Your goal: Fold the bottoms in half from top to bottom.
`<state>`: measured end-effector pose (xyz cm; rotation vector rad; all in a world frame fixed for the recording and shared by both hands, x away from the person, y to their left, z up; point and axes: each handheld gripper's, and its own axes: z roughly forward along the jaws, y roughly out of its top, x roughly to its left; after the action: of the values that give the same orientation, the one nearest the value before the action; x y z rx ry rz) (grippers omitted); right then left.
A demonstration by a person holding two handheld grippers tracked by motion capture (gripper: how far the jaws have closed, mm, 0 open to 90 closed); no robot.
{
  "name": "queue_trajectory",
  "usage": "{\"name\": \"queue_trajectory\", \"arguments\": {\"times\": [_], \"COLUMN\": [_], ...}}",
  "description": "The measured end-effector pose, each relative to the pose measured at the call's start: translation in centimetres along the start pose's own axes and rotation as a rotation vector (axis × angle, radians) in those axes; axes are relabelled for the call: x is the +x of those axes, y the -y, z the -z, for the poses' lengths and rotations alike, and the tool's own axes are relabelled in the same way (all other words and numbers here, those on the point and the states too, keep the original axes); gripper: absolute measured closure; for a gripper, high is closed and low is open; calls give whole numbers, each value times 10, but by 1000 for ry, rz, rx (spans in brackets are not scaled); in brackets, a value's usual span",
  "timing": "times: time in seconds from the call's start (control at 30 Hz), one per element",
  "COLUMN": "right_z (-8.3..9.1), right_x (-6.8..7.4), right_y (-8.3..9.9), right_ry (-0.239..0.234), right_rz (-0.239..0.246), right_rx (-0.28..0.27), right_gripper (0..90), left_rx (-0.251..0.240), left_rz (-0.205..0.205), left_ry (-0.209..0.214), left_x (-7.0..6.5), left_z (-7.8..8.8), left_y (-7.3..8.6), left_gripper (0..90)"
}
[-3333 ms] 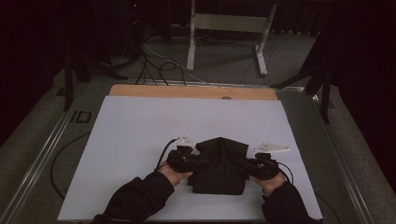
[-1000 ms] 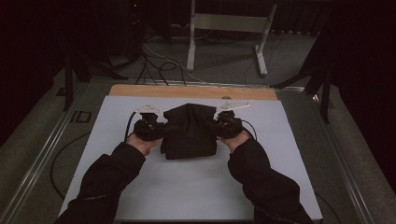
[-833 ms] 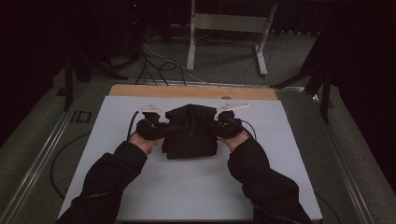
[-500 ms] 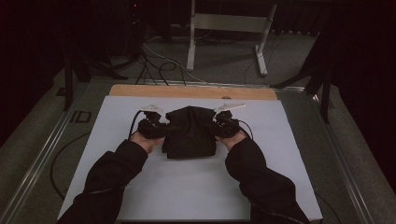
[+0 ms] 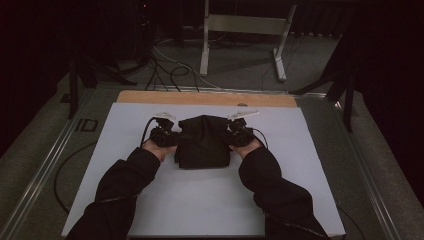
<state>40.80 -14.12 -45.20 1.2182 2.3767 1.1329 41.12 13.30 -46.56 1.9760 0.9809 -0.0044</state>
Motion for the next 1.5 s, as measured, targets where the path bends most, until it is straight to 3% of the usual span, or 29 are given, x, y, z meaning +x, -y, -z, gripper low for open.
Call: {"name": "queue_trajectory", "arguments": {"times": [0.87,1.17,1.5], "right_z": [-34,-44,-54], "right_x": [-16,-18,-22], "right_y": [6,7,8], "right_ry": [69,100,123], "right_rz": [3,1,-5], "right_rx": [47,64,74], "right_gripper": [782,781,778], "left_rx": [18,16,50], "left_rz": [73,70,44], "left_ry": [-52,-58,-101], "left_x": [27,35,36], "left_z": [-28,-36,-45], "left_y": [8,7,5], "left_gripper": [736,731,725]}}
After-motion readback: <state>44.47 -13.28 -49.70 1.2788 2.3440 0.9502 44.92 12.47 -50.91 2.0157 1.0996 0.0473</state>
